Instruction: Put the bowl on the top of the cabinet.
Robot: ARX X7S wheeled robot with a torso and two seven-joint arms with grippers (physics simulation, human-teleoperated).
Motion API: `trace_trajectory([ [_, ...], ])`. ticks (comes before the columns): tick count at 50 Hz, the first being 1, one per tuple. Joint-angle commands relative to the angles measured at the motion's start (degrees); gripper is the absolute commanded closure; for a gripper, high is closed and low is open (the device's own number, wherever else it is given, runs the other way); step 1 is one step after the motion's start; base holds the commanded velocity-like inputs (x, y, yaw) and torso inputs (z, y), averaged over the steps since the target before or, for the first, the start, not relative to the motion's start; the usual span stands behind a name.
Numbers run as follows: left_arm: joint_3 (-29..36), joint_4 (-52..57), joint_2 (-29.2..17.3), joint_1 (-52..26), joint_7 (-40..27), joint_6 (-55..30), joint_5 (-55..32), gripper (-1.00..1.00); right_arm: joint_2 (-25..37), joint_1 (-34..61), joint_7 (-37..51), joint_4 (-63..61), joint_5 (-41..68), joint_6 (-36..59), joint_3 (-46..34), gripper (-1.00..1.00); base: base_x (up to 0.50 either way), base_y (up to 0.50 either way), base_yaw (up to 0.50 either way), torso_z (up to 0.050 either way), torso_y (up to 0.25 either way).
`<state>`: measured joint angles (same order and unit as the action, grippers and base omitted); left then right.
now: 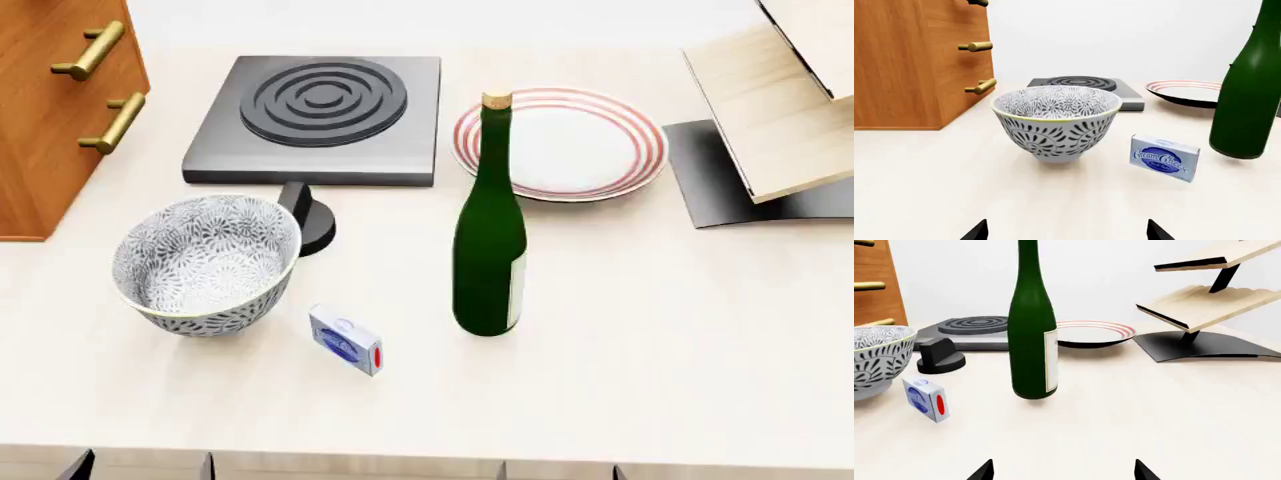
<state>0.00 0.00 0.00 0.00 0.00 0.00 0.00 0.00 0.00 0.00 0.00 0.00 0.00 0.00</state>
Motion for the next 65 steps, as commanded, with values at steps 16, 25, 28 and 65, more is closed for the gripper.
trace_trajectory([
  [16,4.54,6.57,-3.12,-1.37,-5.82,-5.47,0.85,-1.00,3.87,-0.07,5.33,-4.97,2.77,4.18,-4.40,-1.00,0.00,0.00,0.00,0.000,0.000],
  [25,6.43,20.30,-3.59,-3.82,-6.99,-16.04,1.11,-1.00,6.16,-0.35,5.94,-22.23,2.88,14.15,-5.16,-1.00,0.00,0.00,0.00,0.000,0.000],
  [28,7.04,22.77,-3.67,-5.55,-7.46,-18.75,1.43,-1.00,6.61,0.45,6.62,-25.87,2.46,16.71,-5.33,-1.00,0.00,0.00,0.00,0.000,0.000],
  [65,9.20,28.64,-5.80,-11.38,-11.79,-26.77,0.64,-1.00,9.01,3.99,8.96,-34.74,5.15,23.62,-4.06,-1.00,0.00,0.00,0.00,0.000,0.000],
])
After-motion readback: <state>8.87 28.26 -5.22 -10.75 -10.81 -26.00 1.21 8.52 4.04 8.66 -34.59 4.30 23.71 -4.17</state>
